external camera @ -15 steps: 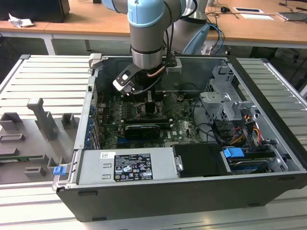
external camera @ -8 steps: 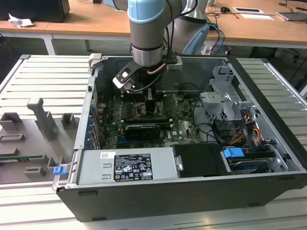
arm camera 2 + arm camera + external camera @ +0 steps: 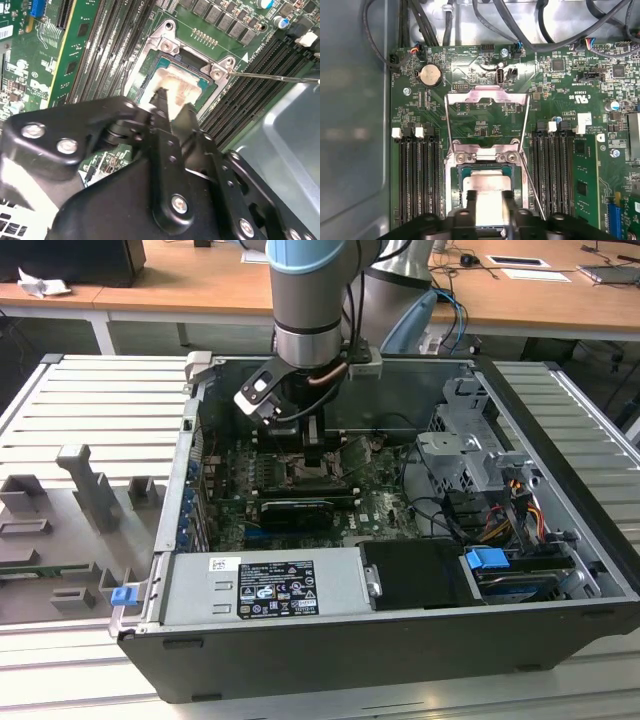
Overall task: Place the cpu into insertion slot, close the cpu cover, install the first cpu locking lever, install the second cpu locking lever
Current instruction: 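Place the cpu into insertion slot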
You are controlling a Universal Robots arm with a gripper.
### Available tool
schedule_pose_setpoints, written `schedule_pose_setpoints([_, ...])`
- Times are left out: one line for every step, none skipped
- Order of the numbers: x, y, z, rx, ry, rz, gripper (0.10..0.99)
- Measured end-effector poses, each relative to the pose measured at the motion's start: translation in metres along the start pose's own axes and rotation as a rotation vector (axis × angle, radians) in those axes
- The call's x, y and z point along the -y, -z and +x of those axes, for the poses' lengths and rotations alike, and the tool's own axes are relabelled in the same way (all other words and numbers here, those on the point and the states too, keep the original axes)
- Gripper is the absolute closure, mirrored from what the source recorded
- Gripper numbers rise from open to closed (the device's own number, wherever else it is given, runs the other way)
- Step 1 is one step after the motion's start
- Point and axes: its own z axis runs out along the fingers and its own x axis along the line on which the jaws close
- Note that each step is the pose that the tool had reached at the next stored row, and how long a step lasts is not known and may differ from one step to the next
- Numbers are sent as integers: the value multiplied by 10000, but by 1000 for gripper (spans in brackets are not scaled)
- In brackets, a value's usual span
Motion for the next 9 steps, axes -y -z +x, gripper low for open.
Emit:
schedule_pose_setpoints([0, 5, 0, 0, 0, 0, 863])
schedule_pose_setpoints([-1, 8, 0, -1, 0, 0, 863])
schedule_pose_setpoints([-1, 13, 0, 0, 0, -1, 922])
schedule_pose_setpoints([-1, 17, 0, 0, 0, 0, 980])
schedule_pose_setpoints([-2, 20, 0, 1, 0, 0, 980])
schedule_pose_setpoints([-2, 23, 0, 0, 0, 0, 980])
schedule_pose_setpoints([-2, 26, 1, 0, 0, 0, 980])
schedule_pose_setpoints([-2, 29, 1, -1, -1, -1, 980])
schedule_pose_setpoints([-3, 31, 1, 0, 0, 0, 980])
